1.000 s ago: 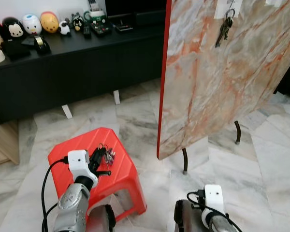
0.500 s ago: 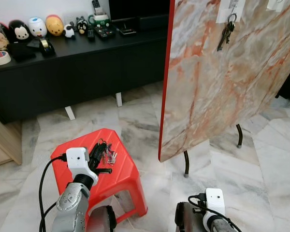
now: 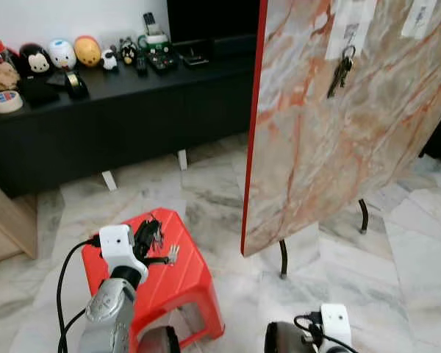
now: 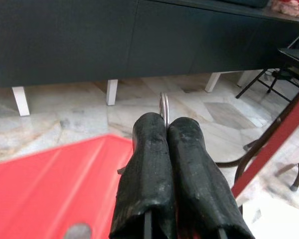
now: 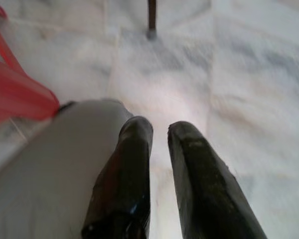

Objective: Hang keys on a hook

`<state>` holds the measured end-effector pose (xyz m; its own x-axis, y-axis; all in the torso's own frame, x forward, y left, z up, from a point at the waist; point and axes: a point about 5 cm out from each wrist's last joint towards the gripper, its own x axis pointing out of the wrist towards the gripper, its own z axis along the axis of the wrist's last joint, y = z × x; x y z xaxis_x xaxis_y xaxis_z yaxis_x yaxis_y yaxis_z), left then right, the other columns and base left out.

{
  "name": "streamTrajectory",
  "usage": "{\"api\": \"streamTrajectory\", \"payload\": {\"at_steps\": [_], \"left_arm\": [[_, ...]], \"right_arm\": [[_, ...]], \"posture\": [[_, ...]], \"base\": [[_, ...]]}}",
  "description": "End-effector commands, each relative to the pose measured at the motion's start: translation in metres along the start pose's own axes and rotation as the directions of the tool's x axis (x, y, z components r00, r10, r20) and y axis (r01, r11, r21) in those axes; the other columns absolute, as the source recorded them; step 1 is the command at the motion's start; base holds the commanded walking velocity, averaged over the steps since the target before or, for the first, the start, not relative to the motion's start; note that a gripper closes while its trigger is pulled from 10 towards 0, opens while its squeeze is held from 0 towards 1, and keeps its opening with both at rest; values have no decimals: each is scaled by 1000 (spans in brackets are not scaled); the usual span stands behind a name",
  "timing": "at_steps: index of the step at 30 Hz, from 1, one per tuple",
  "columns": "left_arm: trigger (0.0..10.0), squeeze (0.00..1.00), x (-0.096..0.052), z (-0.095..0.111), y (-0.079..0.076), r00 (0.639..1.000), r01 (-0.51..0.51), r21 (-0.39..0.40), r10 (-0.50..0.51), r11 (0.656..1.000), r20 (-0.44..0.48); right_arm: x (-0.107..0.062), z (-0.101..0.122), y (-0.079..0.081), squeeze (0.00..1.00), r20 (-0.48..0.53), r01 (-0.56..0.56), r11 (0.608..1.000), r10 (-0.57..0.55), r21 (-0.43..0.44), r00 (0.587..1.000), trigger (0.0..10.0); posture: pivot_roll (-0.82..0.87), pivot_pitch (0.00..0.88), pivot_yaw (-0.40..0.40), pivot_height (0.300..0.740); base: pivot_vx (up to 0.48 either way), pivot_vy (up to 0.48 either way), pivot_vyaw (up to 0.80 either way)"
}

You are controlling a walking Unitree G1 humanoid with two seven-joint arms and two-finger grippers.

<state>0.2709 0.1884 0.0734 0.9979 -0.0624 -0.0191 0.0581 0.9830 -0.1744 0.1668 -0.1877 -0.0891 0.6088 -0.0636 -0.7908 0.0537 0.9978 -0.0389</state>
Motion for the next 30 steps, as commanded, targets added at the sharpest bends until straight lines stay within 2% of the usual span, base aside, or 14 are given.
{"api": "streamTrajectory", "payload": {"at_steps": [1,8,15,30], "left_arm": [[10000,0,1,3,-1,1000,8,25,-8,1000,4],[10000,0,-1,1,2,1000,-4,38,4,999,-6],[10000,0,-3,-4,7,1000,-14,51,15,999,-27],[10000,0,-9,-19,10,996,-6,83,13,996,-84]], "right_arm": [[-2,-11,12,0,-49,-32,999,32,6,998,10000],[-1,-11,19,0,-64,-38,999,39,8,997,10000],[-3,-17,26,0,-90,-55,998,56,17,994,10000],[-1,-12,18,0,-82,-59,998,57,-17,995,10000]], "posture": [[19,18,-34,701],[22,15,-32,740],[22,13,-31,740],[23,3,-36,740]], "base": [[0,0,0],[0,0,0],[0,0,0],[0,0,0]]}}
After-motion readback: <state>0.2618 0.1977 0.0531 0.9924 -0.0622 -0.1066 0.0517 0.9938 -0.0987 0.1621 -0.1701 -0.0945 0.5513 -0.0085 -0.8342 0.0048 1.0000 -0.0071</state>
